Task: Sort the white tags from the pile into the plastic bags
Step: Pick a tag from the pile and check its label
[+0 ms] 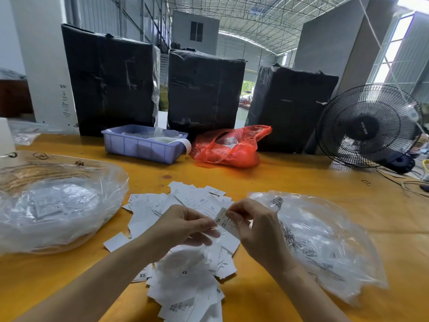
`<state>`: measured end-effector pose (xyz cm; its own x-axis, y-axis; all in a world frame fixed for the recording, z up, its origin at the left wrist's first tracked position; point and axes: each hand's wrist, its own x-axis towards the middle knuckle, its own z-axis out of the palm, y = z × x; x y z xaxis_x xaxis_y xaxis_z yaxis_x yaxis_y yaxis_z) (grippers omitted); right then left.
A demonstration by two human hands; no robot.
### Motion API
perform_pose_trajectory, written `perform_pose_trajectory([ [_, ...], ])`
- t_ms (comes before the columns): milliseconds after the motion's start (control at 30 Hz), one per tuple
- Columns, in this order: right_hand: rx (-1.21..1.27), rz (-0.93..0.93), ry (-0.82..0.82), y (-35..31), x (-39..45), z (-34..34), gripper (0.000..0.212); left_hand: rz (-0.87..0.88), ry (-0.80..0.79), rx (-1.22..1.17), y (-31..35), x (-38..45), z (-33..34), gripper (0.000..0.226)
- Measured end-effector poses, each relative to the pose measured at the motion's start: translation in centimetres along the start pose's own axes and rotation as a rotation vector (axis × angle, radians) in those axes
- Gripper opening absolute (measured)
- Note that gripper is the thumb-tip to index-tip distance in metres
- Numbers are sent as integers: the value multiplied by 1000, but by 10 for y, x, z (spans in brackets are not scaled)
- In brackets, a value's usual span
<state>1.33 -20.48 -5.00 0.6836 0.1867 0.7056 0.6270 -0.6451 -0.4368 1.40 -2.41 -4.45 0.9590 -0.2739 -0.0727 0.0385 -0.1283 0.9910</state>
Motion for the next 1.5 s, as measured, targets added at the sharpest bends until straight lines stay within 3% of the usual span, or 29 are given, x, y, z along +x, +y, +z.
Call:
perform_pose_trajectory([
  [267, -45, -38, -65, -5, 0, -2, 7, 10, -6, 15, 0, -1, -1, 15],
  [500, 340, 343, -270, -5, 1, -1, 10, 28, 8, 26, -2, -1, 1, 14],
  [700, 492, 432, -259, -6, 2, -1, 6, 40, 29, -2, 0, -1, 4, 21],
  [867, 379, 364, -317, -11, -1, -2, 30, 29, -23, 35, 0, -4, 10, 25],
  [967, 328, 357, -233, -13, 0, -2, 35, 34, 30, -47, 1, -3, 12, 27],
  [1133, 425, 439, -170, -13, 1, -2, 20, -29, 211, -305, 3, -1, 10, 21],
  [1233, 500, 424, -161, -16, -2, 4, 11, -76, 226, -353, 2, -2, 16, 21],
  [1400, 585, 371, -151, -18, -4, 9, 14, -117, 221, -410, 3, -4, 22, 25],
  [1500, 644, 384, -223, -21, -5, 9, 14, -130, 209, -493, 3, -4, 23, 27],
])
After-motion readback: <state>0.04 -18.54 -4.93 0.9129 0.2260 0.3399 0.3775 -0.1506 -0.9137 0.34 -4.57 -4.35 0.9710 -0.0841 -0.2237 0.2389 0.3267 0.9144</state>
